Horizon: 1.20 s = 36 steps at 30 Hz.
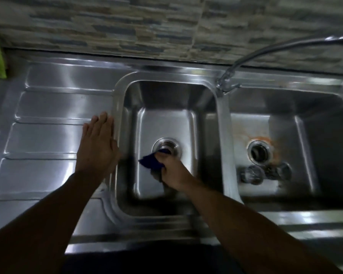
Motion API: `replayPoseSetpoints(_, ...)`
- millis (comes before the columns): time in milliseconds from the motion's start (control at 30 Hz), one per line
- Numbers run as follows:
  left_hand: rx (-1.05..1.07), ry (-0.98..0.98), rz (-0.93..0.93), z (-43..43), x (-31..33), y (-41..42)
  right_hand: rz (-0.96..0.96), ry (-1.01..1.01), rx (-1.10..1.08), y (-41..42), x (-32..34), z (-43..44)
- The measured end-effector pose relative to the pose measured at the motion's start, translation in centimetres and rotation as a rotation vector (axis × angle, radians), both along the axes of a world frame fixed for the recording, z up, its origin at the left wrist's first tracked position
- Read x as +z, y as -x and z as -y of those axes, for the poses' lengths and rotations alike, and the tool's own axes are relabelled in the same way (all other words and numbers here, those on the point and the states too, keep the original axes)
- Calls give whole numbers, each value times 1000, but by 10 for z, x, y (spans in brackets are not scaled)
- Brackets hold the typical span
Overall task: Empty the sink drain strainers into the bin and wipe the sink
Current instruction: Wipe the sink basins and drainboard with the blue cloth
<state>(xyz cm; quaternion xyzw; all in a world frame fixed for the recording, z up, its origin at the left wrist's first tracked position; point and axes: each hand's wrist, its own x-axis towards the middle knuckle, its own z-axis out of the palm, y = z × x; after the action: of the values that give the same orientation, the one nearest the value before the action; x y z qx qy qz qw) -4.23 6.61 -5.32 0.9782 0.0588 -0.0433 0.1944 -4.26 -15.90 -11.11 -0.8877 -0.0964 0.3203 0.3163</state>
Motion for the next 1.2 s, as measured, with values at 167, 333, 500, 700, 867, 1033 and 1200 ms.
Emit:
replayPoseSetpoints(167, -46, 3, 44, 69, 15, 33, 348, -232, -463, 47, 84, 71)
replayPoseSetpoints(333, -162, 227, -66, 175, -1, 95, 675, -72, -493, 88, 119, 157)
replayPoseSetpoints(500, -282, 152, -223, 222, -15, 120, 443, 101, -218, 125, 81, 184)
replayPoseSetpoints(700, -315, 95, -304, 224, -11, 113, 451, -54, -294, 42, 51, 165)
replayPoseSetpoints(867, -278, 114, -265, 227, -19, 116, 500, -107, -405, -76, 49, 158)
replayPoseSetpoints(1033, -142, 209, -403, 225, -23, 108, 433, -221, -500, -93, 51, 165)
replayPoseSetpoints(1200, -82, 421, -205, 253, -4, 48, 680, -222, -600, -96, 68, 191)
